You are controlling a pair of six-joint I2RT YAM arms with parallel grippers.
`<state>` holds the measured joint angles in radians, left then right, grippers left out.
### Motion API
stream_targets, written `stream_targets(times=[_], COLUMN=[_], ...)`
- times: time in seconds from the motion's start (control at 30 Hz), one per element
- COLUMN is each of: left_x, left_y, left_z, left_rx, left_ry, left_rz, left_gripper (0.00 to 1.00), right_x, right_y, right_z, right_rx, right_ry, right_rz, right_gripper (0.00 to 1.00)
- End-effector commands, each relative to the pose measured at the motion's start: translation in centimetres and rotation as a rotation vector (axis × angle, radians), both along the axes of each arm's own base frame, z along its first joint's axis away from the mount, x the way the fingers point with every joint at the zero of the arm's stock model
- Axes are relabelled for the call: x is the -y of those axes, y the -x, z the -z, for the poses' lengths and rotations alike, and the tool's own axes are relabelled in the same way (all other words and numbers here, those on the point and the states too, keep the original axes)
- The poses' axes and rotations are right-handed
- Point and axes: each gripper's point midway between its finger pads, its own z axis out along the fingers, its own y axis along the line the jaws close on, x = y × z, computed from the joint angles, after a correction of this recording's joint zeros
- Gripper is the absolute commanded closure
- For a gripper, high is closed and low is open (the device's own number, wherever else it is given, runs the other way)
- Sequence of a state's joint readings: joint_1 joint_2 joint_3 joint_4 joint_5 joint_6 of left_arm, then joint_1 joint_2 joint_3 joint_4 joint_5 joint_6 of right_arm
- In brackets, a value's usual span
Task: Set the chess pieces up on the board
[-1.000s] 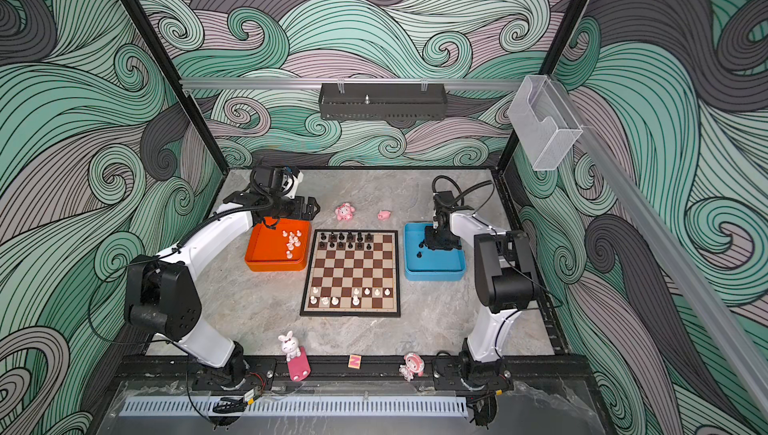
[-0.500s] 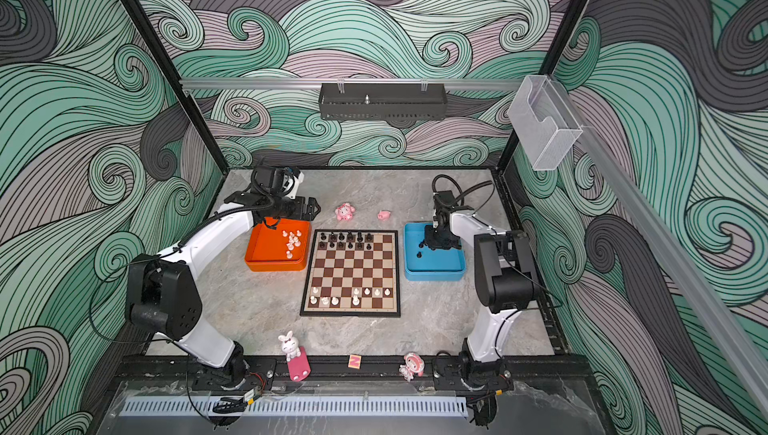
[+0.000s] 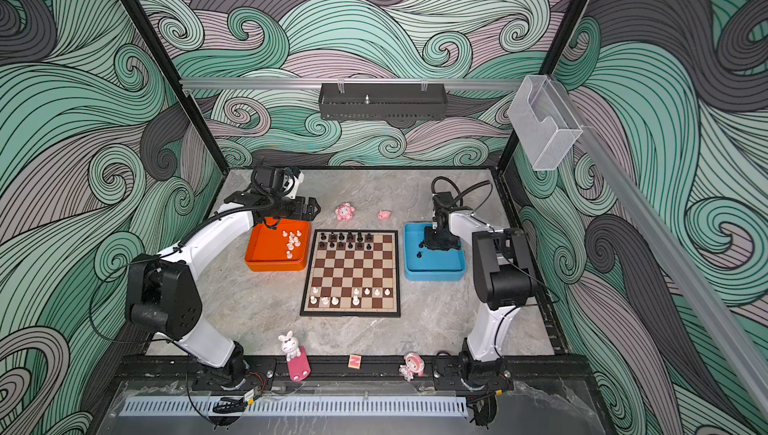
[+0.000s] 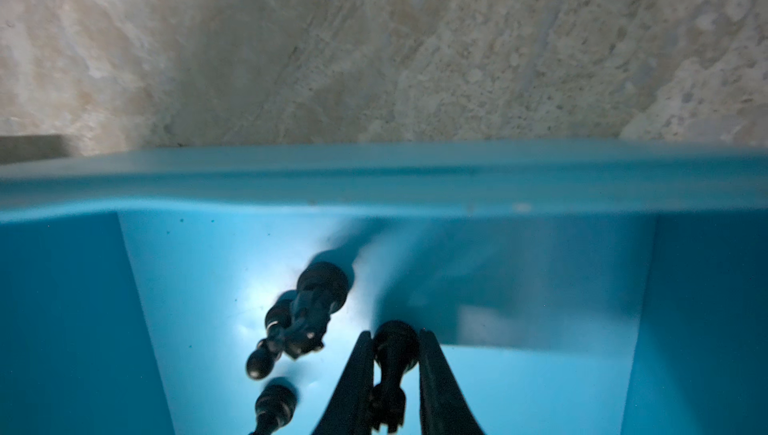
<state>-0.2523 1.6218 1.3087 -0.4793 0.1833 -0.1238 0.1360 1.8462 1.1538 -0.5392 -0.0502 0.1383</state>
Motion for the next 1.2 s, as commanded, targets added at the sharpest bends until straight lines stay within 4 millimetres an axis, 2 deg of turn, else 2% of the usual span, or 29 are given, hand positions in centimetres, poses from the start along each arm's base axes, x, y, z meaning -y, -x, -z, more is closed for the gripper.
stream_targets(times=[0.0,0.4,0.63,0.8,0.93,1.03,1.17], left_x=[0.4,0.5,0.5,0.5,0.6,0.6,0.6], left_y=[-0.4,-0.3,-0.3,-0.2,-0.1,-0.1,0.0], left_z=[-0.6,-0.6,-1.0,-1.4,-1.8,-1.9,-2.1], left_rx=[0.01,0.01,0.015,0.023,0.031,0.033,0.036], left_ry=[-0.009,-0.011,-0.006,-0.002,0.003,0.006,0.005], left_rz=[0.01,0.012,0.013,0.011,0.012,0.013,0.014], left_gripper=[0.01,0.01,0.01,0.01,0.01,0.01,0.01], right_x=[-0.1,0.0,-1.3,-4.4,-7.6,-10.2,-13.5], right_y=[-0.2,-0.2,0.1,0.2,0.0,-0.1,-0.3], right_z=[-0.2,-2.0,-6.3,-9.8,-11.4,-11.4,-10.4], right_rx=[0.001,0.022,0.076,0.126,0.161,0.165,0.15], right_ry=[-0.006,0.004,0.01,-0.02,-0.042,-0.046,-0.04], right_rz=[0.0,-0.006,-0.057,-0.126,-0.177,-0.224,-0.278], right_gripper=[0.82,0.87,0.88,0.87,0.87,0.87,0.87])
